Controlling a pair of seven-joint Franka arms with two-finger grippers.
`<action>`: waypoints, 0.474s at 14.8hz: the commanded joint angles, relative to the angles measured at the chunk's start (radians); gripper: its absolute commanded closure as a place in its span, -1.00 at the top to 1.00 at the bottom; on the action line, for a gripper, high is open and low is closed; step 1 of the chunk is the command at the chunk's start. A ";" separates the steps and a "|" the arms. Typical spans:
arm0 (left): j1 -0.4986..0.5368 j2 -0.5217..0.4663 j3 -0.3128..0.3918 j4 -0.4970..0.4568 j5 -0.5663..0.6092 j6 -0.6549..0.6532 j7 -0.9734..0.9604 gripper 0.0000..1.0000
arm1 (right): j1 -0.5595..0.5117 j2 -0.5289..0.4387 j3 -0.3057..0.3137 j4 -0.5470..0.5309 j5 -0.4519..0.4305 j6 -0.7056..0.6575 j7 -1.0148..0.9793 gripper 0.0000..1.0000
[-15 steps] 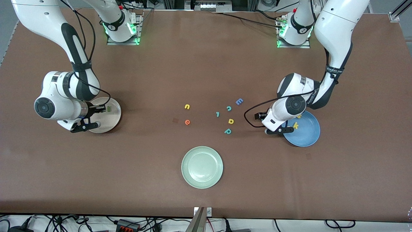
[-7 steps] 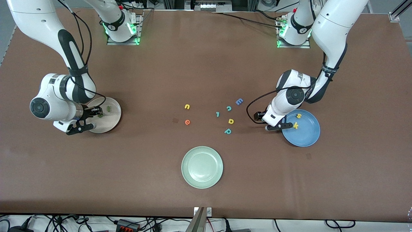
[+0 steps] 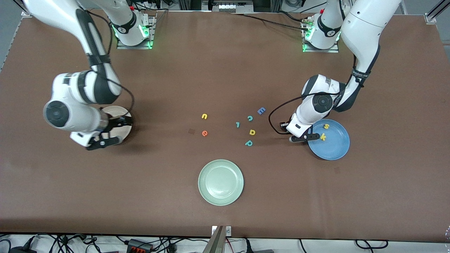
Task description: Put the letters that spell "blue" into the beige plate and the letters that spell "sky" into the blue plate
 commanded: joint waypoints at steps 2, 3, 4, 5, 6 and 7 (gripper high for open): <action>-0.003 -0.004 0.004 -0.016 0.009 0.010 0.014 -0.78 | 0.131 0.125 -0.008 0.101 0.074 0.067 0.061 1.00; -0.001 -0.013 0.004 -0.014 0.009 0.004 0.025 -0.78 | 0.157 0.161 -0.010 0.140 0.074 0.079 0.110 1.00; 0.002 -0.026 0.005 -0.011 0.009 -0.022 0.043 -0.78 | 0.172 0.190 -0.008 0.174 0.074 0.080 0.179 1.00; 0.009 -0.048 0.008 0.007 0.009 -0.092 0.074 -0.78 | 0.198 0.216 -0.008 0.202 0.073 0.080 0.256 0.98; 0.014 -0.066 0.012 0.041 0.009 -0.169 0.114 -0.77 | 0.224 0.237 -0.010 0.225 0.070 0.080 0.322 0.87; 0.020 -0.074 0.013 0.077 0.009 -0.248 0.143 -0.77 | 0.246 0.254 -0.008 0.245 0.070 0.081 0.366 0.86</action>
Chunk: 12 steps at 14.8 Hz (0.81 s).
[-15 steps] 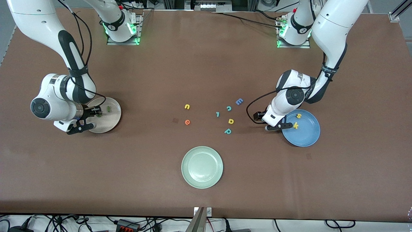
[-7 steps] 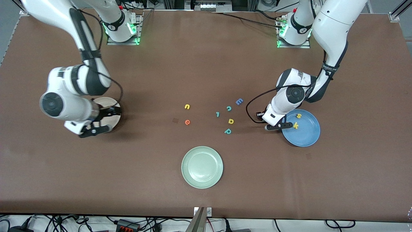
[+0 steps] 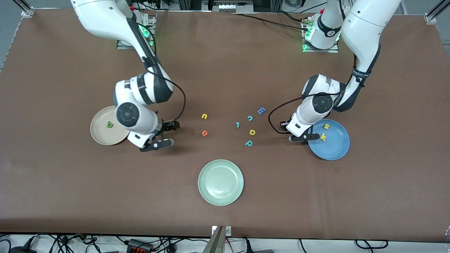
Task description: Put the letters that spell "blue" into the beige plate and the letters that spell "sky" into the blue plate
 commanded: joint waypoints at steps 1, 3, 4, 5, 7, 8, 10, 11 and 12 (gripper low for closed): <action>0.021 -0.055 0.009 0.098 0.008 -0.216 0.085 -0.77 | 0.057 0.078 -0.012 0.110 0.014 -0.013 0.108 0.86; 0.037 -0.055 0.013 0.185 0.010 -0.345 0.134 -0.77 | 0.094 0.113 -0.012 0.147 0.007 -0.010 0.099 0.86; 0.058 -0.054 0.013 0.213 0.013 -0.383 0.180 -0.76 | 0.119 0.123 -0.012 0.147 -0.007 0.015 0.084 0.85; 0.080 -0.052 0.012 0.225 0.023 -0.391 0.226 -0.76 | 0.143 0.133 -0.012 0.147 -0.018 0.067 0.070 0.85; 0.110 -0.045 0.012 0.227 0.077 -0.387 0.297 -0.75 | 0.180 0.156 -0.012 0.147 -0.024 0.124 0.070 0.83; 0.126 -0.040 0.010 0.227 0.112 -0.385 0.312 -0.73 | 0.183 0.166 -0.012 0.148 -0.025 0.138 0.071 0.79; 0.134 0.003 0.009 0.227 0.158 -0.361 0.328 -0.63 | 0.197 0.181 -0.012 0.148 -0.045 0.161 0.065 0.67; 0.134 0.006 0.009 0.226 0.160 -0.353 0.328 -0.13 | 0.212 0.189 -0.012 0.148 -0.065 0.162 0.068 0.55; 0.135 0.006 0.009 0.226 0.160 -0.353 0.329 0.99 | 0.220 0.195 -0.012 0.147 -0.081 0.162 0.068 0.52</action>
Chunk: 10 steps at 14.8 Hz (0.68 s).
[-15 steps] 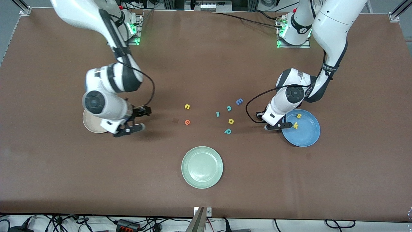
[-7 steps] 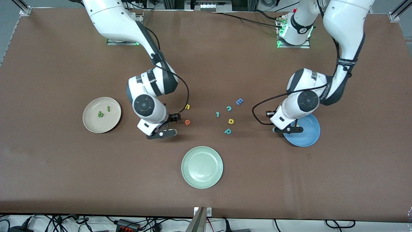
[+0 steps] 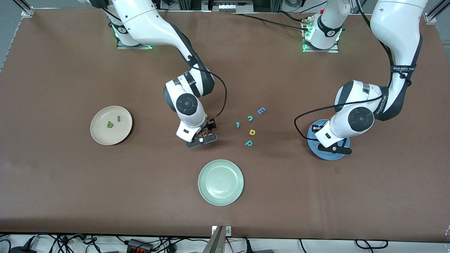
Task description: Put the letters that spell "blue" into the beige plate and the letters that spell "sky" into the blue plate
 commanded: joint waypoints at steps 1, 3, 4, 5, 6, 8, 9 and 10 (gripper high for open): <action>0.003 0.014 -0.007 0.013 0.027 0.002 0.020 1.00 | 0.022 0.026 -0.010 0.026 -0.043 0.004 -0.009 0.46; 0.003 0.014 -0.007 0.014 0.027 0.002 0.020 1.00 | 0.022 0.026 -0.010 0.026 -0.045 0.005 -0.007 0.36; 0.005 0.011 -0.007 0.014 0.027 0.001 0.020 1.00 | 0.022 0.027 -0.010 0.026 -0.045 0.010 -0.004 0.36; 0.005 0.008 -0.007 0.019 0.027 -0.001 0.020 1.00 | 0.022 0.027 -0.009 0.026 -0.045 0.022 -0.004 0.33; 0.006 0.001 -0.009 0.042 0.027 -0.010 0.015 1.00 | 0.022 0.029 -0.009 0.026 -0.045 0.030 -0.004 0.33; 0.005 0.000 -0.007 0.139 0.027 -0.149 0.015 1.00 | 0.022 0.037 -0.009 0.026 -0.043 0.039 -0.004 0.33; 0.006 -0.002 -0.009 0.201 0.027 -0.241 0.022 1.00 | 0.022 0.043 -0.009 0.027 -0.043 0.059 -0.004 0.33; 0.005 -0.002 -0.013 0.258 0.027 -0.316 0.033 1.00 | 0.022 0.052 -0.009 0.027 -0.042 0.082 -0.004 0.33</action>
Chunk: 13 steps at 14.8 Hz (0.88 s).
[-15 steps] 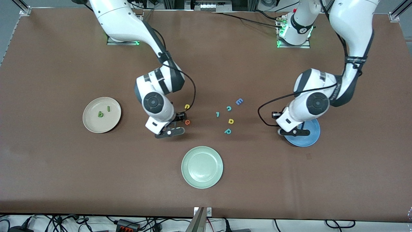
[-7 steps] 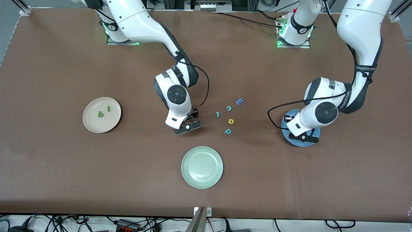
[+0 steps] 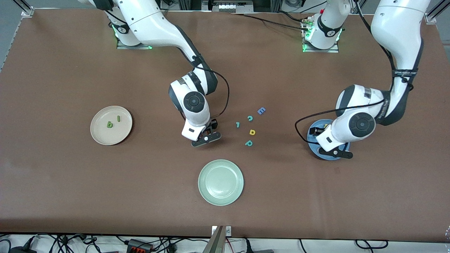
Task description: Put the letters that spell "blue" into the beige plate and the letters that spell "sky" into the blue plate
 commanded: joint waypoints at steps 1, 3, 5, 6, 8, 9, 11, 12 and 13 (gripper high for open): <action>0.005 -0.020 -0.013 0.192 0.017 -0.219 0.027 1.00 | 0.007 0.034 -0.007 0.024 -0.007 0.037 -0.004 0.33; 0.006 -0.025 -0.015 0.332 0.008 -0.355 0.027 1.00 | 0.007 0.034 -0.007 0.024 -0.007 0.037 -0.006 0.31; 0.002 -0.058 -0.018 0.417 0.008 -0.457 0.023 1.00 | 0.007 0.034 -0.007 0.024 -0.007 0.037 -0.007 0.09; 0.002 -0.089 -0.021 0.429 0.006 -0.463 0.023 1.00 | 0.007 0.034 -0.007 0.024 -0.007 0.037 -0.009 -0.12; 0.005 -0.167 -0.019 0.429 -0.027 -0.469 0.026 1.00 | 0.005 0.033 -0.007 0.024 -0.004 0.034 -0.009 -0.43; 0.006 -0.210 -0.016 0.426 -0.063 -0.498 0.029 1.00 | 0.005 0.031 -0.009 0.024 -0.002 0.031 -0.009 -0.54; 0.008 -0.261 -0.012 0.428 -0.077 -0.529 0.029 1.00 | -0.004 0.027 -0.009 0.024 0.001 0.028 -0.009 -0.72; 0.019 -0.268 -0.010 0.426 -0.080 -0.529 0.029 1.00 | -0.007 0.024 -0.009 0.024 0.004 0.027 -0.009 -0.74; 0.032 -0.268 -0.013 0.414 -0.093 -0.526 0.033 1.00 | -0.012 0.019 -0.009 0.024 0.006 0.025 -0.009 -0.82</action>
